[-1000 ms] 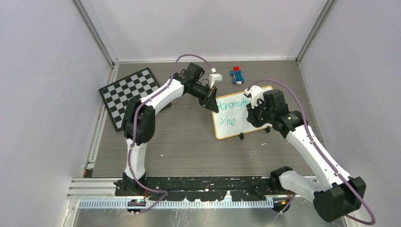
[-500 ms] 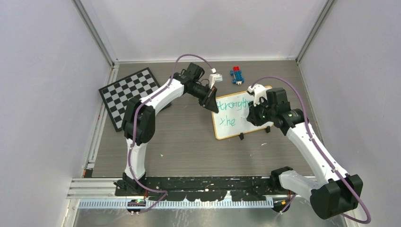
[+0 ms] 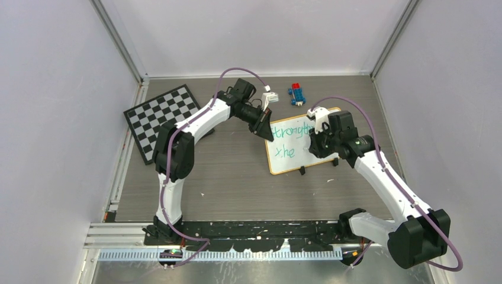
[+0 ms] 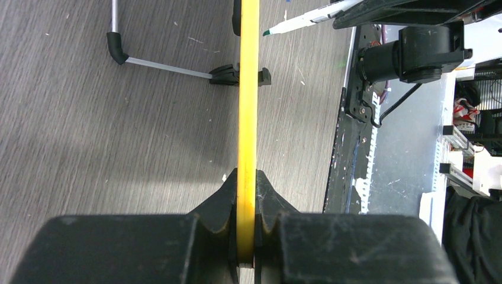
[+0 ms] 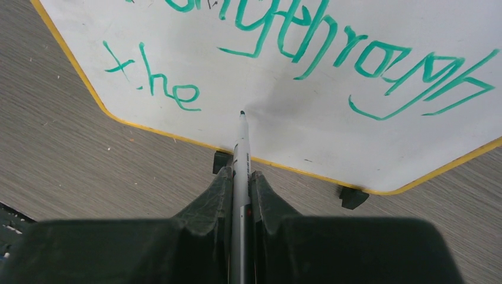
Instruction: Write a sentence on the whiteboard
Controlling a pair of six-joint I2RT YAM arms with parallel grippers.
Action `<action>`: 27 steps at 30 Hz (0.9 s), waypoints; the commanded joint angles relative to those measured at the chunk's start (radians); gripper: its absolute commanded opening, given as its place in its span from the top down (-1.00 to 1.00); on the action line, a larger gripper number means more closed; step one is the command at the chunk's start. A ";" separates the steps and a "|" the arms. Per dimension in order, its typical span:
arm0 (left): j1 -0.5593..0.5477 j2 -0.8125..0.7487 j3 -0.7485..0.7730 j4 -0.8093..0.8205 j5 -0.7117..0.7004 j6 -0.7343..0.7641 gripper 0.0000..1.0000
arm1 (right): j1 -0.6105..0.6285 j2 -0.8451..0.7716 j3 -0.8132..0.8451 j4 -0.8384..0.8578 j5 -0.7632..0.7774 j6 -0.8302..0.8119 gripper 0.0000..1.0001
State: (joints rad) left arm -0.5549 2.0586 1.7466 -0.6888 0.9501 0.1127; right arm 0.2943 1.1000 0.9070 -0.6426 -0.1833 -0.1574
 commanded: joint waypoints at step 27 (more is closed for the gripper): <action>0.003 0.002 0.031 0.003 0.003 0.012 1.00 | 0.097 0.029 -0.024 0.064 0.177 -0.029 0.99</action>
State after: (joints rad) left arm -0.5541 2.0605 1.7466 -0.6876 0.9504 0.1104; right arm 0.3908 1.1351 0.8940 -0.6037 -0.0929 -0.1703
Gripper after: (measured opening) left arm 0.079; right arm 0.173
